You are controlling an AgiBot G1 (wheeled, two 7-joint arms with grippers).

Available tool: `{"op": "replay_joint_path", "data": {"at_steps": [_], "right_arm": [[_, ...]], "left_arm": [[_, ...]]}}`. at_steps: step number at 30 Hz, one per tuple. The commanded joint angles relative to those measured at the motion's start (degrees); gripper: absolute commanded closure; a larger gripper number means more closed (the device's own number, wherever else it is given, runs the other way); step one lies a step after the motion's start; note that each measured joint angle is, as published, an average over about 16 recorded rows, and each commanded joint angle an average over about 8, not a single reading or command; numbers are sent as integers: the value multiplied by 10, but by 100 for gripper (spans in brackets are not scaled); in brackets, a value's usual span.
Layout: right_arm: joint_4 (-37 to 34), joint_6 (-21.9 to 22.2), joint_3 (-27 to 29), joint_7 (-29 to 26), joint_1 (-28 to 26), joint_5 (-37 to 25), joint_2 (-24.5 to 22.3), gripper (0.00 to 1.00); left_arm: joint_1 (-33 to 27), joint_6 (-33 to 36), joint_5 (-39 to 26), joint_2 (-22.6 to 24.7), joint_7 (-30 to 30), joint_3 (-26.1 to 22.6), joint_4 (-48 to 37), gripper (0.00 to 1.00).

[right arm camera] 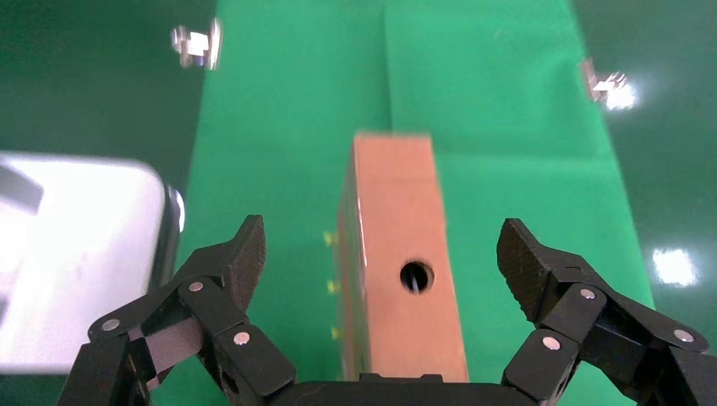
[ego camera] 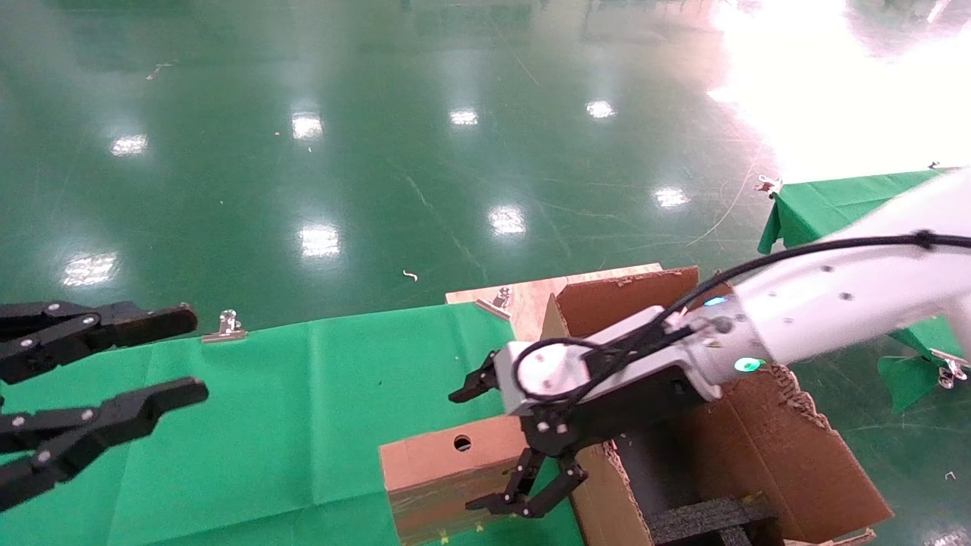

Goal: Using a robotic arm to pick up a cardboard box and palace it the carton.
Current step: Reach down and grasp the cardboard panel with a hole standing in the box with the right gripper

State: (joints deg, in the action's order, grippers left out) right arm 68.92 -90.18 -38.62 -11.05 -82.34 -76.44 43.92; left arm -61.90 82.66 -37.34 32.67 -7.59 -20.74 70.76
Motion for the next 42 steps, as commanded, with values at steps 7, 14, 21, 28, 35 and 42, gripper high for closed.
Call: {"op": "replay_joint_path", "data": {"at_steps": [7,14,21,28,35,42], "right_arm": [[-3,2,-70,-1,-50,-73,48,0],[-9,0,-124,-5,-88,-121,79,0],[-19,5,-164,6,-105,-142,100,0],[-24,11,-184,20,-112,-159,114,75],[-24,11,-187,21,-113,-162,115,100],[-23,11,-183,19,-111,-158,113,100]], "left_arm": [[0,0,0,0,0,0,0,100],[0,0,0,0,0,0,0,100],[0,0,0,0,0,0,0,24],[0,0,0,0,0,0,0,0],[0,0,0,0,0,0,0,0],[0,0,0,0,0,0,0,0]]}}
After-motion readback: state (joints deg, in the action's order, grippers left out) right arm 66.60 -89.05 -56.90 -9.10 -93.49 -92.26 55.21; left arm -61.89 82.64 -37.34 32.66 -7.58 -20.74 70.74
